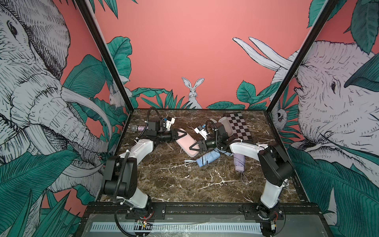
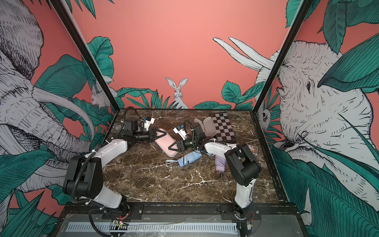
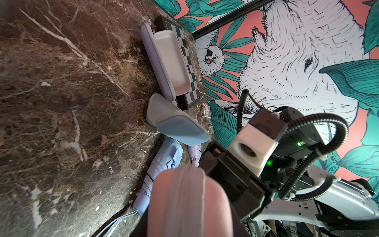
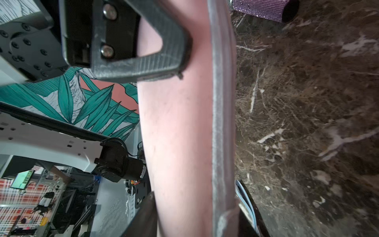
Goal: Put umbrellas into zippered umbrella sleeves
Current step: Place the umbrella sleeve at the center of the board.
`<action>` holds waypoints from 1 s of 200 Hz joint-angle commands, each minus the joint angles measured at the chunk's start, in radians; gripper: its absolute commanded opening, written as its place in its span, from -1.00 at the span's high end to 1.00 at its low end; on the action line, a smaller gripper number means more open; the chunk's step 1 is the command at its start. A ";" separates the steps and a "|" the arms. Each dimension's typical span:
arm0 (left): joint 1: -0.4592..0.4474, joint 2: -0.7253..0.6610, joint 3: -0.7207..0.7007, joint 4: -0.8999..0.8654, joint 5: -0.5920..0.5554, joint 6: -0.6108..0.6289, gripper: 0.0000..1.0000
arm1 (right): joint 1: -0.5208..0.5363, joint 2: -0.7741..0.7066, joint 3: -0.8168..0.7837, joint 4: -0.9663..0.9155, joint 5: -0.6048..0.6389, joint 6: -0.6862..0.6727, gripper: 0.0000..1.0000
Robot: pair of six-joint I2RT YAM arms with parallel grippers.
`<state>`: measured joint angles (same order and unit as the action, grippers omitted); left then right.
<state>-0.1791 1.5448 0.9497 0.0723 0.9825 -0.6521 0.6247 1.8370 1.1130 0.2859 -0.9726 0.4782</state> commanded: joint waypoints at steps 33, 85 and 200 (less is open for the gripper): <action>0.114 -0.203 0.038 -0.210 -0.390 -0.003 -0.07 | 0.097 0.042 -0.059 0.312 0.430 0.409 0.77; 0.170 -0.392 0.114 -0.531 -0.786 0.156 -0.08 | 0.367 0.260 0.240 0.066 0.896 0.694 0.96; 0.171 -0.507 0.182 -0.634 -0.874 0.280 -0.27 | 0.484 0.295 0.512 -0.430 1.182 0.450 -0.32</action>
<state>-0.0051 1.0576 1.1118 -0.5491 0.1074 -0.3931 1.1614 2.2868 1.7191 -0.0395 0.0967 1.0756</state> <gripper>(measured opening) 0.633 0.652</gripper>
